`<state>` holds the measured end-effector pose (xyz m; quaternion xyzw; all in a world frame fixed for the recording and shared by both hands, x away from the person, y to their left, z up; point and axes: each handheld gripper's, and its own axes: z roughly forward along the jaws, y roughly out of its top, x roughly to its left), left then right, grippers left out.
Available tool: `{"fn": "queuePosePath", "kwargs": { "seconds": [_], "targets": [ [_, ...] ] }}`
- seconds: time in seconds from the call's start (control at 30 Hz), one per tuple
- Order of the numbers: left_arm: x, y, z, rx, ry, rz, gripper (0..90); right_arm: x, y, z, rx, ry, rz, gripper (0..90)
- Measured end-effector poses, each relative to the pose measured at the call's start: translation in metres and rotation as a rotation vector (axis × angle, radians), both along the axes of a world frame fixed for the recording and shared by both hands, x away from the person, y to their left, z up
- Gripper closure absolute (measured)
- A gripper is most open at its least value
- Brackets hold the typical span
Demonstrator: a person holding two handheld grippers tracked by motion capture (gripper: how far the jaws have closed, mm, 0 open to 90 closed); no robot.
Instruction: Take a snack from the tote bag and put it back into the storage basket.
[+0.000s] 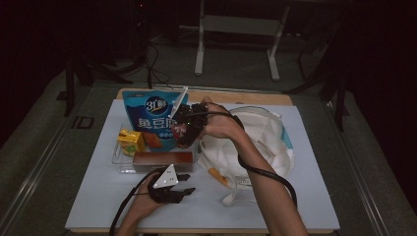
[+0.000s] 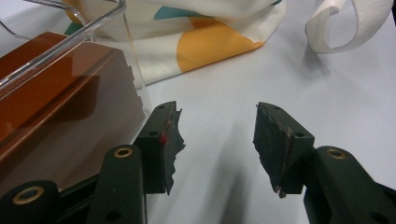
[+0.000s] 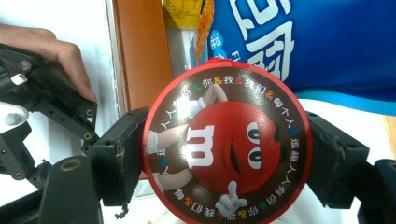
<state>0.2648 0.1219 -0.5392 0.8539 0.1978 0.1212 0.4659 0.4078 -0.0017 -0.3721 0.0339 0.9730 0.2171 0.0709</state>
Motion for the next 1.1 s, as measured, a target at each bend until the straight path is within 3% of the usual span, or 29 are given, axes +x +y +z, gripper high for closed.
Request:
{"fn": "queuePosePath", "kwargs": {
  "seconds": [1.1],
  "targets": [
    [0.000, 0.000, 0.000, 0.002, 0.000, -0.002, 50.1, 0.006, 0.002, -0.020, -0.002, 0.024, -0.029, 23.8]
  ]
}}
